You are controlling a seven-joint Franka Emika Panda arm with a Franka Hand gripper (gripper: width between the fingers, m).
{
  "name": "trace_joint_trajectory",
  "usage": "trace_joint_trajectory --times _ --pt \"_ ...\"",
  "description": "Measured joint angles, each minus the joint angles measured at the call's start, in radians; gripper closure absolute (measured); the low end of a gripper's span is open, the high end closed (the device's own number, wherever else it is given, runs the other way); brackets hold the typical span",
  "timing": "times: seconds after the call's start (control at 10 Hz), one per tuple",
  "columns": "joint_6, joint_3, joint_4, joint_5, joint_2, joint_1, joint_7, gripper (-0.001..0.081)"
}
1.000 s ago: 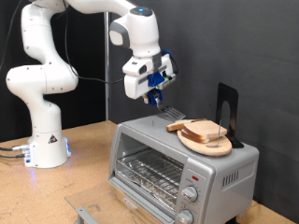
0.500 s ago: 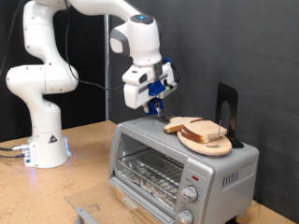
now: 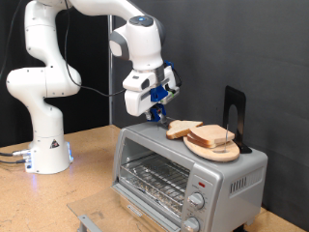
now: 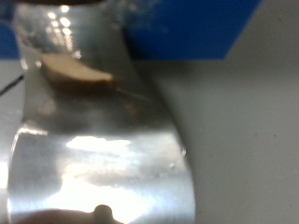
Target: Make a piece of toast with the oven
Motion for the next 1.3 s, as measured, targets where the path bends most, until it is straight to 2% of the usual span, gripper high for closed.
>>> trace_joint_trajectory --times 0.3,0.7,0.9,1.3 --pt "-0.013 -0.005 -0.029 -0.009 -0.024 0.002 -0.089 0.0402" --pt "-0.012 -0.005 -0.113 0.027 -0.125 0.033 -0.142 0.0402" --pt "0.029 -0.006 -0.14 0.073 -0.154 0.04 -0.162 0.0402" --pt "0.125 -0.02 -0.143 0.103 -0.155 0.037 -0.197 0.0402"
